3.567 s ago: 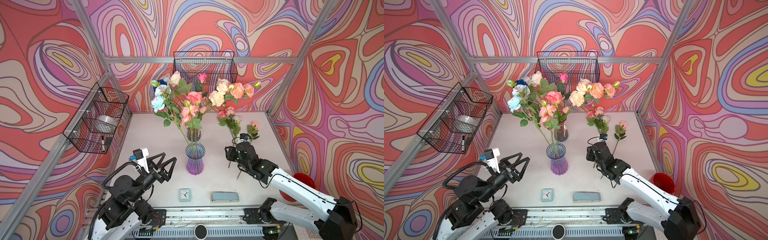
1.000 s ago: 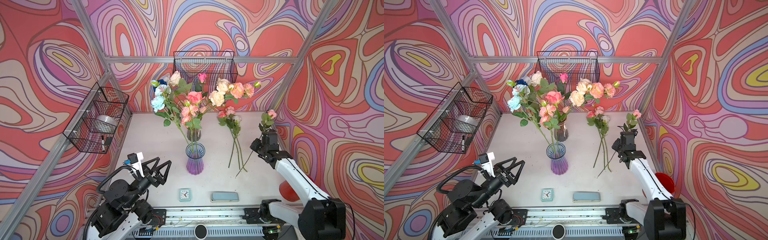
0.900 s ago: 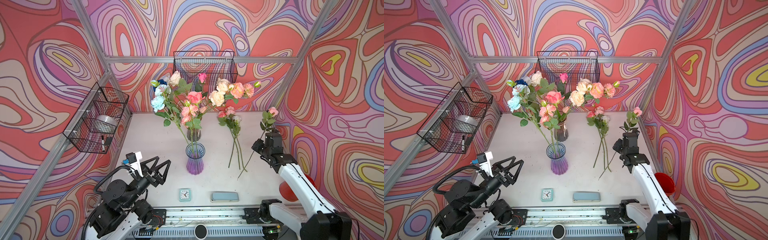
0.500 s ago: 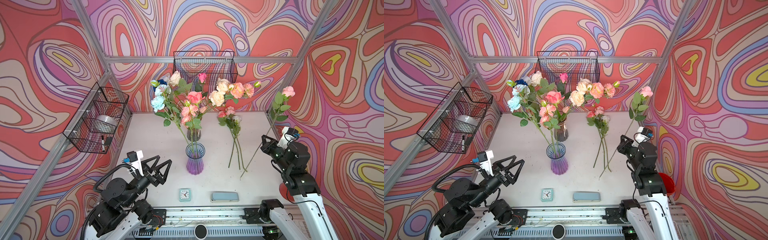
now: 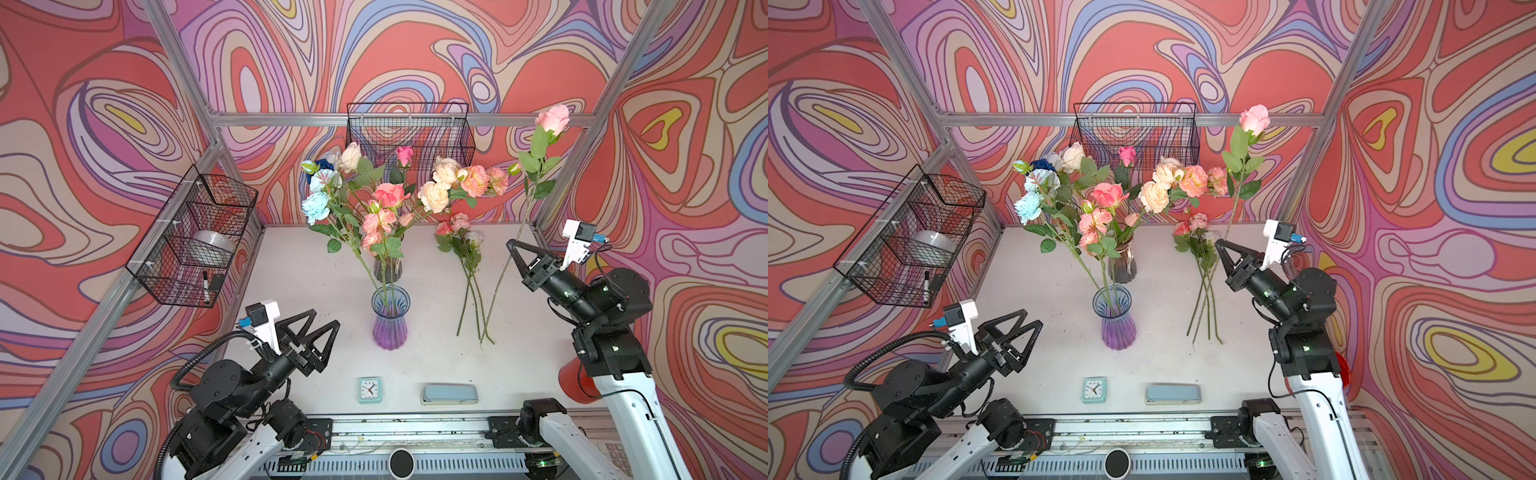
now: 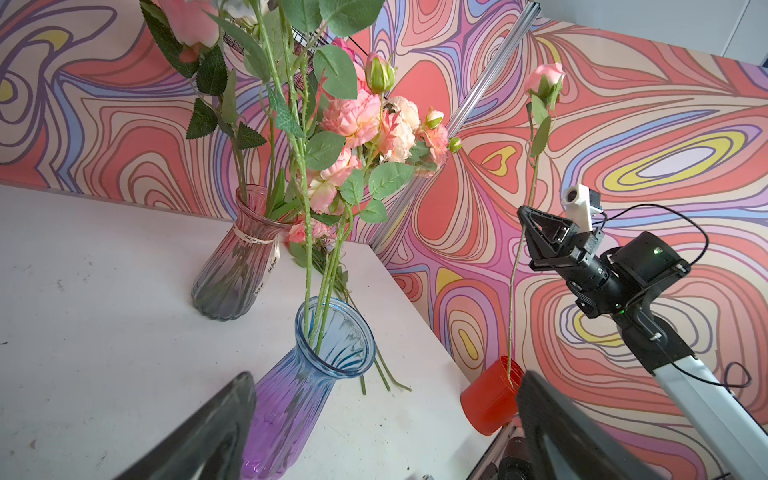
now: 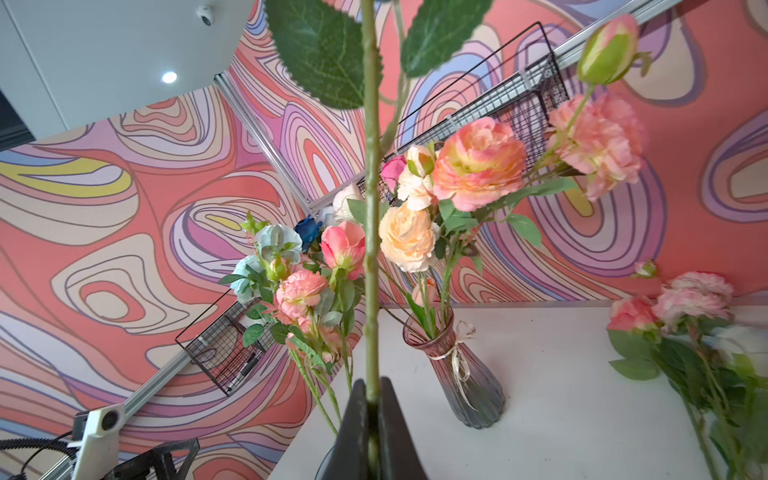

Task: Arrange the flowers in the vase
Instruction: 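Lift the pink rose upward with the right gripper, then carry the pink rose over the blue-purple vase with the right gripper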

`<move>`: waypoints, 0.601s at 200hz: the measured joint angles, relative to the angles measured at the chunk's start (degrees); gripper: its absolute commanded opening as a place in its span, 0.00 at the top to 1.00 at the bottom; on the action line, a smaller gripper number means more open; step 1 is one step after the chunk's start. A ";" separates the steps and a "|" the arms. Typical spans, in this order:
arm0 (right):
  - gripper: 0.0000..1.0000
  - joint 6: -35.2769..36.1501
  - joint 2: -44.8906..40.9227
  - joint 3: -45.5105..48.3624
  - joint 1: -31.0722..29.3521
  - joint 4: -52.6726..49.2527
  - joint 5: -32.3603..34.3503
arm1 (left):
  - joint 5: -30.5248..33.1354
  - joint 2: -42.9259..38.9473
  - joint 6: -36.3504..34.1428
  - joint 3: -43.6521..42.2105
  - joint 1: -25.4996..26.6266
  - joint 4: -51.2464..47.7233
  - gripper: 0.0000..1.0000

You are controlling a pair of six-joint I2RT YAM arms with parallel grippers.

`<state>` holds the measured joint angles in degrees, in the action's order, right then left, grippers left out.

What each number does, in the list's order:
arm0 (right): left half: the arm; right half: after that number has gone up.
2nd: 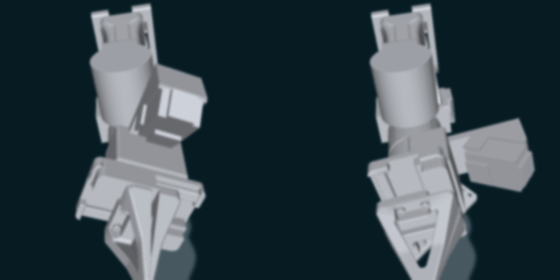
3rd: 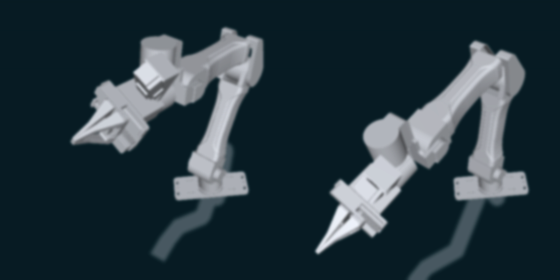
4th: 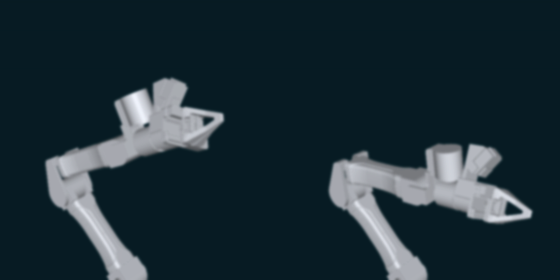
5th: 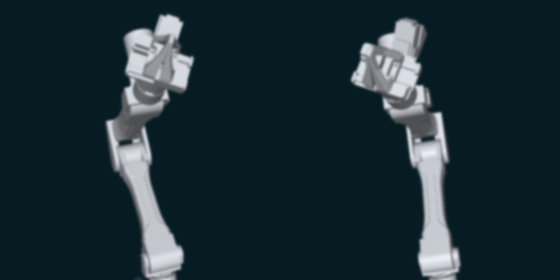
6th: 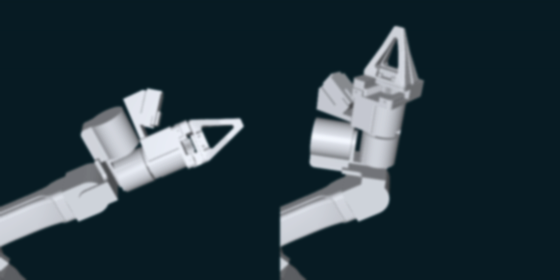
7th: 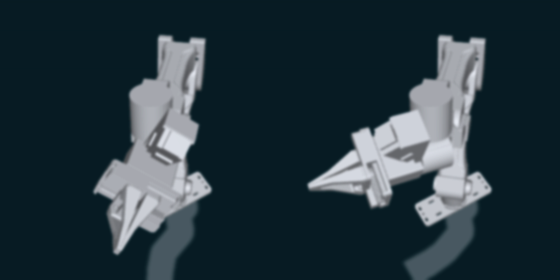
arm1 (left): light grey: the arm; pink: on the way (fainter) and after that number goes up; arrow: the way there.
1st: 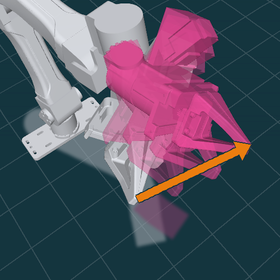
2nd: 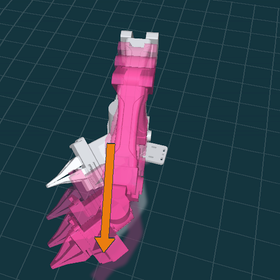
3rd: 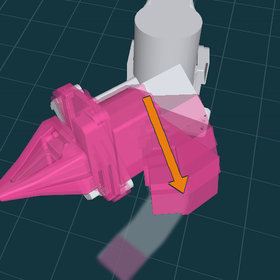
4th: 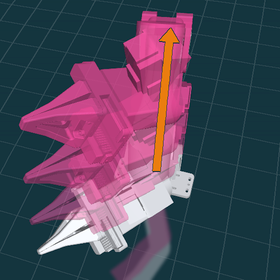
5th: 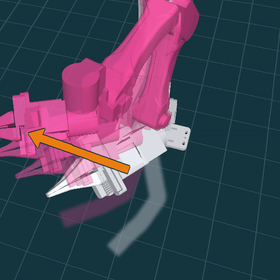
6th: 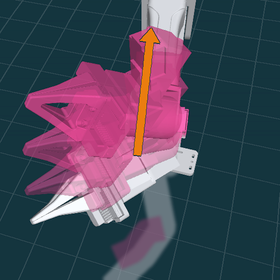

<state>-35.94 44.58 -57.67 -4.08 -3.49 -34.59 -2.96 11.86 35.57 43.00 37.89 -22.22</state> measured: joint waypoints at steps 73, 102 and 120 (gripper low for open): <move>1.00 13.33 12.94 -6.21 -35.89 4.68 18.43 | 0.00 0.33 0.02 0.00 0.00 -0.55 0.00; 1.00 19.82 19.82 -6.62 -42.84 11.63 26.56 | 0.00 0.68 0.02 0.09 0.00 -1.01 0.00; 1.00 23.32 23.04 -7.41 -44.92 17.14 30.47 | 0.00 0.72 0.02 0.15 0.00 -1.31 0.00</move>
<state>-12.62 67.61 -65.08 -48.99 13.65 -4.12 -2.96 12.58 35.59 43.16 37.89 -23.53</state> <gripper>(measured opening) 0.049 0.998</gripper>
